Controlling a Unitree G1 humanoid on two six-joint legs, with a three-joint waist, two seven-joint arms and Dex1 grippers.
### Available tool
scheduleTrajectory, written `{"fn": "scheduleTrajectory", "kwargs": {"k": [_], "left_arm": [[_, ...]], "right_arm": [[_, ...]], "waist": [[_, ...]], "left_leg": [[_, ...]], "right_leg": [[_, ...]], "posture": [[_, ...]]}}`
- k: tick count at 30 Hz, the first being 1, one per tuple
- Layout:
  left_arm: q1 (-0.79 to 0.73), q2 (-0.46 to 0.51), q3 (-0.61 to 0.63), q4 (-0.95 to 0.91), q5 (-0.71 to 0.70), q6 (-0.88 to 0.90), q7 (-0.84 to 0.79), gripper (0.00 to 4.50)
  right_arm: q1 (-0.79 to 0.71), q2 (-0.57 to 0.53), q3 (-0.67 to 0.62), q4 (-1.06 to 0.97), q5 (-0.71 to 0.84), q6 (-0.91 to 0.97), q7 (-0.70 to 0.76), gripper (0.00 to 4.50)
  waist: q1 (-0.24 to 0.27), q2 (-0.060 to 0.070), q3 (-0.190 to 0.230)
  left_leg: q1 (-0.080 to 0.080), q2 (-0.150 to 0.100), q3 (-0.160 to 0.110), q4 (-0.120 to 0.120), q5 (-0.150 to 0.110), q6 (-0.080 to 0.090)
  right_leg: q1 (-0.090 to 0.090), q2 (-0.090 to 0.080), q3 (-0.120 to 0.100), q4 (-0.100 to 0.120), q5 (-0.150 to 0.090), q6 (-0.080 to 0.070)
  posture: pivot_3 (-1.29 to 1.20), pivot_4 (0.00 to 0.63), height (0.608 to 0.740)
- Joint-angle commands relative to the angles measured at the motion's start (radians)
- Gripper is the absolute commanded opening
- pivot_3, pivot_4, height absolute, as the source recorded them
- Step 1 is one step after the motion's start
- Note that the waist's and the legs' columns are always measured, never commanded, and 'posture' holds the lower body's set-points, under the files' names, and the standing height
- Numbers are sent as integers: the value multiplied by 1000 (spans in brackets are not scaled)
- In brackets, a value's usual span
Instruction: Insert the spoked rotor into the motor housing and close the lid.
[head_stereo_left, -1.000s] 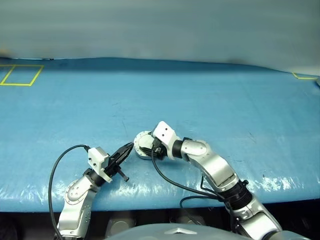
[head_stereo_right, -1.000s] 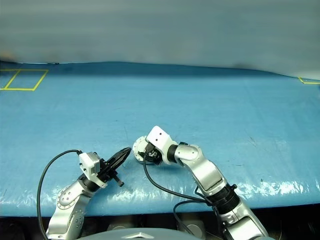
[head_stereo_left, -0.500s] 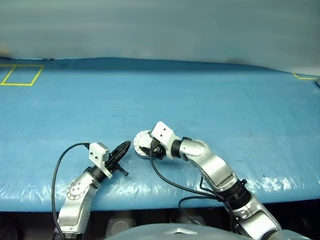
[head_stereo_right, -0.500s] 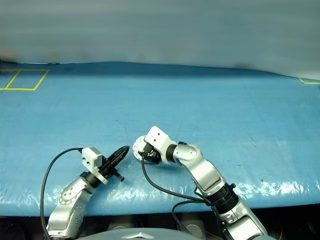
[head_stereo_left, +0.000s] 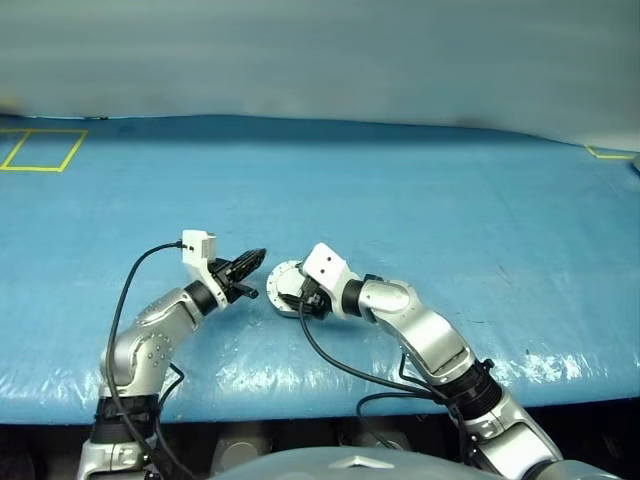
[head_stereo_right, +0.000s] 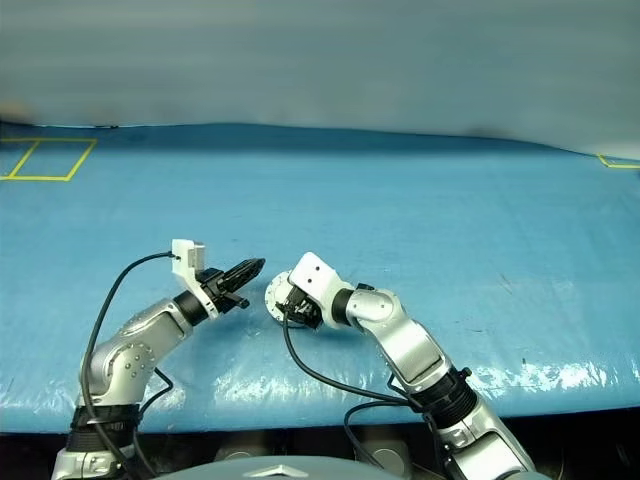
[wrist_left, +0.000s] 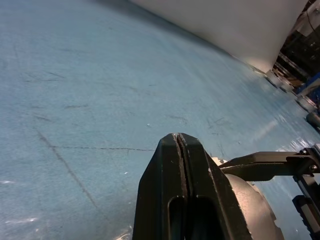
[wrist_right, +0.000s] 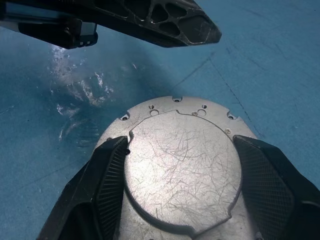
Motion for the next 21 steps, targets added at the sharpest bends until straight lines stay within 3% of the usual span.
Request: {"fn": "scheduleTrajectory", "kwargs": {"k": [1, 8, 16, 20, 21], "left_arm": [[-47, 60, -54, 33, 13, 46, -84, 0], [-92, 127, -173, 80, 98, 53, -171, 0], [-99, 149, -222, 97, 180, 43, -194, 0], [-94, 148, -225, 94, 197, 33, -197, 0], [-94, 148, -226, 94, 200, 30, -197, 0]], "right_arm": [[19, -11, 3, 50, -26, 40, -19, 3024], [21, -8, 4, 45, -25, 48, -23, 3024], [40, -4, -6, 22, -3, 62, -21, 3024], [68, 13, -58, -29, 35, 90, -34, 4389], [78, 14, -73, -51, 38, 94, -46, 4452]], "waist": [[0, 0, 0], [1, 0, 0], [5, 1, 0], [6, 0, -1], [7, 0, -1]], "left_leg": [[0, 0, 0, 0, 0, 0], [0, 0, -1, 0, 0, -1], [1, 0, -1, -1, 0, -1], [1, -3, -1, -4, 0, -1], [1, -4, -1, -5, 0, -1]], "right_leg": [[0, 0, 0, 0, 0, 0], [-2, 0, 0, -1, 0, 0], [-2, -8, -1, -1, 0, -1], [-2, -11, -1, -2, -1, -2], [-2, -12, -1, -2, -1, -1]], "posture": [[0, 150, 740], [0, 150, 740], [0, 150, 740], [0, 150, 740], [0, 150, 740]]}}
